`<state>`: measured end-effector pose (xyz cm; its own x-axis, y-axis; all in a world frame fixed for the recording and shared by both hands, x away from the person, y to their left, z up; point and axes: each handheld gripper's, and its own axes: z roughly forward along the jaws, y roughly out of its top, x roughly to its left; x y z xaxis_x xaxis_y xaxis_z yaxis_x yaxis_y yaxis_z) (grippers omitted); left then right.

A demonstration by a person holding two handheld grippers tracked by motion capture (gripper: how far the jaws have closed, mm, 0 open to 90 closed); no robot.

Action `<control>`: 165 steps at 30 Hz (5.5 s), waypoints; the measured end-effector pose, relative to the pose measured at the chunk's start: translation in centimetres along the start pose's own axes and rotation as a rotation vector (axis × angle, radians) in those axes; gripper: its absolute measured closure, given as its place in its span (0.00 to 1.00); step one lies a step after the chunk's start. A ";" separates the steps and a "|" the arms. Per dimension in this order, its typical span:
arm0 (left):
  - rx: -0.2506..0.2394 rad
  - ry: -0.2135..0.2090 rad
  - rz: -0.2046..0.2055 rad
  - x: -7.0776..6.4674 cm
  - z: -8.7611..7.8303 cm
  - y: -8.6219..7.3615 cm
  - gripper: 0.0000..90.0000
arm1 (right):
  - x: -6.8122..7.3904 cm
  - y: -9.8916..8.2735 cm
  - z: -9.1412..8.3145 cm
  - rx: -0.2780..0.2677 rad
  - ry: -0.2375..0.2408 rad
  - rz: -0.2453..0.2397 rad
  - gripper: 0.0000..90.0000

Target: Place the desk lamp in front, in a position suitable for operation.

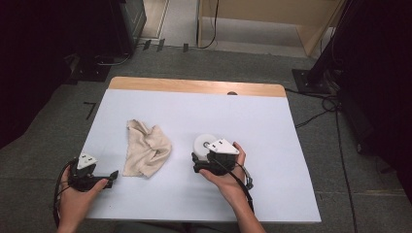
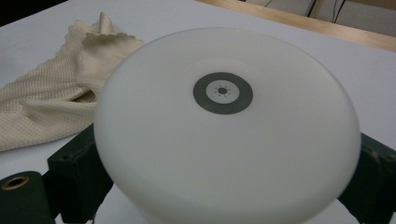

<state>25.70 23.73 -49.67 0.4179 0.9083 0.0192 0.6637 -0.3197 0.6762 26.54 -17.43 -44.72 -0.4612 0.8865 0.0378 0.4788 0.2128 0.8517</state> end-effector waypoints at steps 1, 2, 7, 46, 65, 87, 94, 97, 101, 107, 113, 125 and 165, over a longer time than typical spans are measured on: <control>0.000 0.000 0.000 0.0 0.0 0.0 0.00 | 0.0 0.0 0.0 0.000 0.000 0.000 0.08; 0.000 0.000 0.000 0.0 0.0 0.0 0.00 | -0.1 0.0 0.1 -0.003 -0.002 -0.001 0.08; 0.000 0.000 0.000 0.0 0.0 0.0 0.00 | 0.0 -0.1 0.2 -0.003 0.001 -0.003 0.09; 0.000 -0.001 -0.002 0.0 0.0 0.0 0.00 | 6.2 -0.4 0.6 -0.021 0.159 -0.093 0.09; -0.072 -0.075 -0.005 -1.7 -1.1 2.5 0.00 | 3.5 1.1 -4.1 -0.062 0.247 -0.070 0.00; -0.030 -0.199 0.079 -6.0 4.2 7.5 0.00 | -1.5 2.3 -5.8 -0.087 0.134 0.009 0.00; -0.009 -0.167 0.104 -7.0 4.9 7.5 0.10 | -3.1 1.8 -5.6 -0.075 0.086 0.046 0.00; 0.028 -0.147 0.110 -7.5 5.5 7.3 0.19 | -3.5 1.6 -5.4 -0.066 0.074 0.058 0.00; 0.001 -0.151 0.128 -7.5 5.2 7.2 0.37 | -3.8 1.3 -5.2 -0.053 0.063 0.071 0.00; -0.037 -0.177 0.172 -7.8 5.2 7.2 0.96 | -4.0 1.0 -4.6 -0.031 0.058 0.082 0.00; -0.084 -0.195 0.187 -8.1 5.5 8.8 1.00 | -4.4 0.9 -4.3 -0.026 0.051 0.092 0.00; -0.265 -0.300 0.194 -11.2 6.1 16.6 0.98 | -6.4 0.3 -3.7 -0.027 -0.004 0.138 0.02; -0.173 -0.123 -0.025 -4.9 2.7 5.6 0.15 | -4.1 3.5 10.0 0.060 0.084 0.155 0.61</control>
<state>29.06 16.71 -47.94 0.4824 0.8721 -0.0822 0.5627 -0.2366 0.7921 37.55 -16.18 -47.07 -0.4381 0.8736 0.2120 0.5915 0.1025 0.7998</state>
